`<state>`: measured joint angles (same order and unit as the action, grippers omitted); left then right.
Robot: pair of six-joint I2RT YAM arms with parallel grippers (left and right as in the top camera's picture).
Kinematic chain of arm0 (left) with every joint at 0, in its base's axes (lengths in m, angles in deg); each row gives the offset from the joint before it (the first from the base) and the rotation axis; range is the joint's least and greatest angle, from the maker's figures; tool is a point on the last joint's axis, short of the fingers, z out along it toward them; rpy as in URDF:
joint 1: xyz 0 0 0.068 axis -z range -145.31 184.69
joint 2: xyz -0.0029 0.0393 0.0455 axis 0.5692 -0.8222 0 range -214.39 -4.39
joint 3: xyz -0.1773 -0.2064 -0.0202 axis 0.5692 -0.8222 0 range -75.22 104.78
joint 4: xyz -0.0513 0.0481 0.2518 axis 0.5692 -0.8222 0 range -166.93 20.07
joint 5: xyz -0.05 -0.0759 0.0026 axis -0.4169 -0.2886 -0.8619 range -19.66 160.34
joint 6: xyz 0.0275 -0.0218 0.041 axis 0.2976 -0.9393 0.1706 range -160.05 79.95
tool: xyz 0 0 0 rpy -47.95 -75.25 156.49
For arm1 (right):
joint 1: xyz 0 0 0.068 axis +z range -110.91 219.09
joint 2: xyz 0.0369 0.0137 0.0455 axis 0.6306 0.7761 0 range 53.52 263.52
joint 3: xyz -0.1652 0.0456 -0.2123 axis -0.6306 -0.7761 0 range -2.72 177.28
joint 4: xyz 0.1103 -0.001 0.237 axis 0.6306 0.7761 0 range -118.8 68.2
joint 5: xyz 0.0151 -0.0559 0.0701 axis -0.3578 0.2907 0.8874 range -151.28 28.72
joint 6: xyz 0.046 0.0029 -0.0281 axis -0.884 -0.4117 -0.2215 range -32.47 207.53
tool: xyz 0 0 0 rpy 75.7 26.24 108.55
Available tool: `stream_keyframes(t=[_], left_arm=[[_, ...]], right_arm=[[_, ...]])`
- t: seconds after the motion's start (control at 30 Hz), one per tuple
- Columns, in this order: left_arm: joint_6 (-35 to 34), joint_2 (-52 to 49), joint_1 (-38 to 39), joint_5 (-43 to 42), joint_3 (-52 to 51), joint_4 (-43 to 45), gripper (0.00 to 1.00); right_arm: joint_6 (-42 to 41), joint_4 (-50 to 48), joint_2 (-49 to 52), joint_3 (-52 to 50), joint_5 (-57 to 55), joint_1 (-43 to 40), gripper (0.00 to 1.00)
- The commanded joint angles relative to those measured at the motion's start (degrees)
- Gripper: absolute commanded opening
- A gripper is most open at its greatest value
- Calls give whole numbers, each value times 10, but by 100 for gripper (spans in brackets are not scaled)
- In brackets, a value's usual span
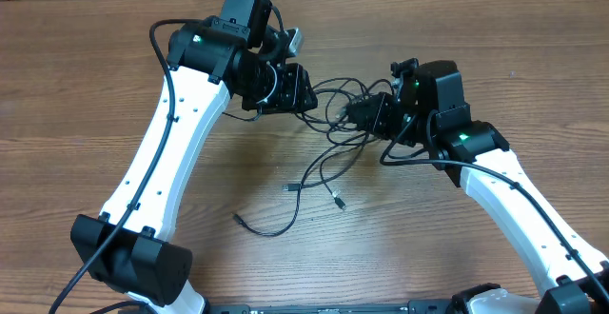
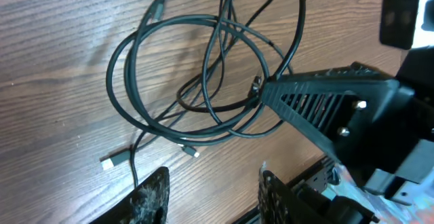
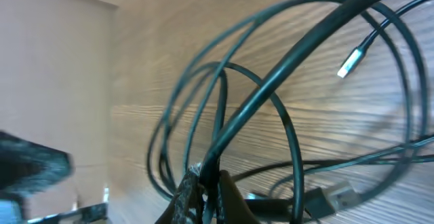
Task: Untangle cables
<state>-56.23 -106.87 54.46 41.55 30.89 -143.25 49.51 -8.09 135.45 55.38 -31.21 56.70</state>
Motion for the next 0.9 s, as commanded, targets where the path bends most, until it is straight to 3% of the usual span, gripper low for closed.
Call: stream_keyframes(t=[0.0,0.13,0.37,0.77,0.87], left_arm=[[-19,12,-3,3,-3,-12,43],[-34,12,-2,3,-3,-26,43],[-70,12,-2,3,-3,-45,56],[-148,1,-2,-5,-3,-26,55],[-195,-11,-2,-30,-3,-16,60]], right_arm=[[-12,-23,-2,0,31,0,4],[-30,-39,-2,0,35,0,4],[-80,-72,-2,0,35,0,4],[-178,-146,-2,0,48,0,4],[-182,-146,-2,0,48,0,4]])
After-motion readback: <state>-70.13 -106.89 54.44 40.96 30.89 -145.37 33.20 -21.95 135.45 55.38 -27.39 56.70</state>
